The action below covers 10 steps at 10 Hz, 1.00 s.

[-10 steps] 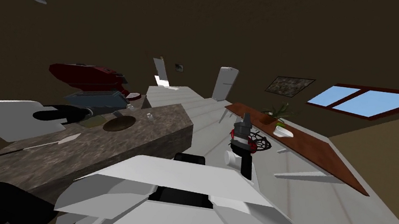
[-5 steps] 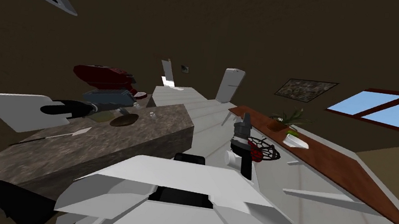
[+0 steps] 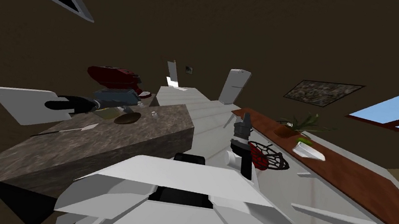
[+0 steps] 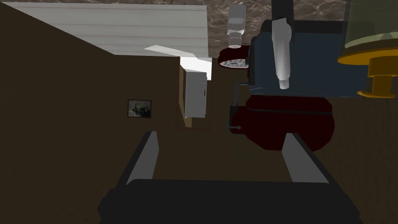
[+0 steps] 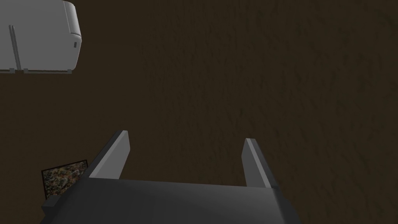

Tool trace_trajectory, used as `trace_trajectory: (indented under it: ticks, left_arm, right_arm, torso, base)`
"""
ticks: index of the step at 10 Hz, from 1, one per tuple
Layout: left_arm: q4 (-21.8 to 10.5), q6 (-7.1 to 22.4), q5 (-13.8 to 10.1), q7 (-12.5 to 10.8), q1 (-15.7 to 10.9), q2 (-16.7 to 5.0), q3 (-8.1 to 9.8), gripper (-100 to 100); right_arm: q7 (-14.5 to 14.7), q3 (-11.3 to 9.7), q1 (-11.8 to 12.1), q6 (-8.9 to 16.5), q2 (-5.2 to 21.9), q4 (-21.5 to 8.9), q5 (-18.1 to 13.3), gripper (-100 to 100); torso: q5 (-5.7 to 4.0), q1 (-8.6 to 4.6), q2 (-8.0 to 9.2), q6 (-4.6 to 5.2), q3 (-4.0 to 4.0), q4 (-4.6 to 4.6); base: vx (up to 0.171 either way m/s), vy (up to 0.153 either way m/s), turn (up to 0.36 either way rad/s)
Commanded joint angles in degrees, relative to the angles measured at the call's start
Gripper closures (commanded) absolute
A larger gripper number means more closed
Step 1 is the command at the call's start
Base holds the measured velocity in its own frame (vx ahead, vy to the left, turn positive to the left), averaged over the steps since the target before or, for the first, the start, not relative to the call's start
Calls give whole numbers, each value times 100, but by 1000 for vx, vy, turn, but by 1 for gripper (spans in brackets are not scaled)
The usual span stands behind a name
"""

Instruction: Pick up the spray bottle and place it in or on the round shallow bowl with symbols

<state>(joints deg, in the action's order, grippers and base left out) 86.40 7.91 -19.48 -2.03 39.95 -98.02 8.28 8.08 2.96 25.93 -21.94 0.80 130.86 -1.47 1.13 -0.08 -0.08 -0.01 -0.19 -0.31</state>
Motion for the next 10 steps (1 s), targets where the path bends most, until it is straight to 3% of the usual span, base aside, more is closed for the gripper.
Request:
trace_trajectory:
  ticks: [1, 2, 4, 5, 6, 7, 8, 9, 10]
  left_arm:
    - [-286, -286, -35, -47, -286, -228, -286, -100]
    - [-322, -390, -35, -47, -239, -228, -249, -100]
    - [-322, -390, -35, -47, -326, -228, -502, -100]
    - [-322, -390, -35, -47, -326, -228, -502, -100]
    - [-596, -678, -111, -139, -541, -517, -696, -100]
    - [-721, -783, -111, -139, -691, -573, -837, -100]
    - [-961, -978, -188, -230, -1056, -818, -1213, -100]
    - [-1157, -1182, -188, -230, -1244, -919, -1596, -100]
    - [-1157, -1242, -188, -230, -1244, -919, -1596, -100]
  right_arm:
    - [0, 0, 0, 0, 0, 0, 0, 0]
    - [0, -1, -1, 0, 0, 0, 0, 0]
    - [0, 0, -2, 0, 1, 0, 0, 0]
    - [0, 0, -2, 0, 1, 0, 0, 0]
    - [0, 0, -2, 0, 1, 0, 0, 0]
    - [0, 0, 0, 0, 0, 0, 0, 0]
    - [0, 0, -1, 0, 0, 0, 0, 0]
    - [0, 0, 0, 0, 0, 0, 0, 0]
    - [0, 0, -1, 0, 0, 0, 0, 0]
  torso:
    - [0, 0, 0, 0, 0, 0]
    - [-1, -3, 1, 6, 0, -1]
    - [8, 31, 21, 6, 11, 3]
    - [10, 37, 26, 5, 14, 4]
    - [11, 38, 27, 5, 14, 5]
    - [5, 14, 17, -2, 10, 4]
    - [1, 5, 4, 6, 2, 0]
    - [-1, -3, -3, 1, -2, -1]
    - [1, 3, 3, 4, 1, -1]
  base:
    - [65, -96, 130]
    - [23, -41, 0]
    - [-4, 5, -20]
    - [-3, 4, -11]
    - [36, -72, 251]
    - [75, -87, 142]
    - [82, -99, 234]
    - [55, -83, 152]
    - [23, -38, 18]
